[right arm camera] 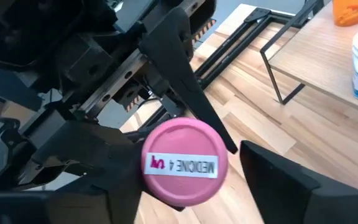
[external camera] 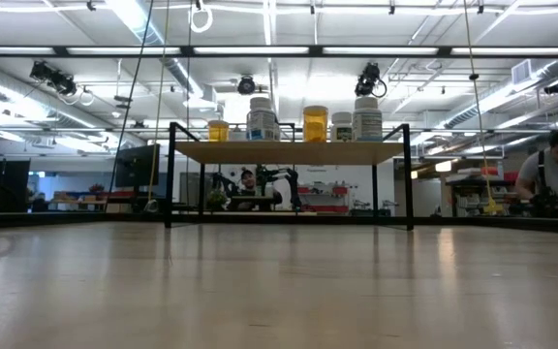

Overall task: Pick and place medicine bottles onto shelf by color
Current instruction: Put the pink medicine bottle on the shelf

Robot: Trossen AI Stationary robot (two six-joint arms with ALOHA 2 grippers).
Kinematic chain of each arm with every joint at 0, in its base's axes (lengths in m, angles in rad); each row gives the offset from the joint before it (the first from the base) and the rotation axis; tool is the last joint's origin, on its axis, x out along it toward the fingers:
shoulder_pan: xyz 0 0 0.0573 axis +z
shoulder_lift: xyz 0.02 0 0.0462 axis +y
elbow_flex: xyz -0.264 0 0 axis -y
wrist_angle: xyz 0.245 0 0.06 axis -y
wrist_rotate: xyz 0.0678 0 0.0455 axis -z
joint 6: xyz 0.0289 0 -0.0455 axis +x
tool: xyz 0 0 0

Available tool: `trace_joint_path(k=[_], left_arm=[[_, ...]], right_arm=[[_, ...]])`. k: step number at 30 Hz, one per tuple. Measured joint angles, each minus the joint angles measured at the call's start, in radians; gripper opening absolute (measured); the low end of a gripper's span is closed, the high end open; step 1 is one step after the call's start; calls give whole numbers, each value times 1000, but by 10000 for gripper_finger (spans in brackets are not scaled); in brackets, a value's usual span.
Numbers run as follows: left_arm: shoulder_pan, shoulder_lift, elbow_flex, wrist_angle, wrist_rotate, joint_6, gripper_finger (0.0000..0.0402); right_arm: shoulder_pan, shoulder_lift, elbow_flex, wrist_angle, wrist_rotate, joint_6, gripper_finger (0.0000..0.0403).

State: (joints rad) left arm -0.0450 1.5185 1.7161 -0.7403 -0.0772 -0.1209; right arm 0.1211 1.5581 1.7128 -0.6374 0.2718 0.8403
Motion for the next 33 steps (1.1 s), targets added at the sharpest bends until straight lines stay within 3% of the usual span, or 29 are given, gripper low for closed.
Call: trace_joint_path(k=[6, 13, 20, 33], left_arm=[[-13, 0, 0, -6, -10, -2, 190], [-13, 0, 0, -9, -8, 2, 200], [-14, -6, 0, -32, -39, 4, 208], [14, -107, 3, -111, -88, 8, 275]], right_arm=[[0, 1, 0, 0, 14, -2, 215], [1, 1, 0, 1, 17, -11, 180], [1, 3, -1, 2, 33, -27, 176], [19, -7, -4, 7, 214, 39, 174]])
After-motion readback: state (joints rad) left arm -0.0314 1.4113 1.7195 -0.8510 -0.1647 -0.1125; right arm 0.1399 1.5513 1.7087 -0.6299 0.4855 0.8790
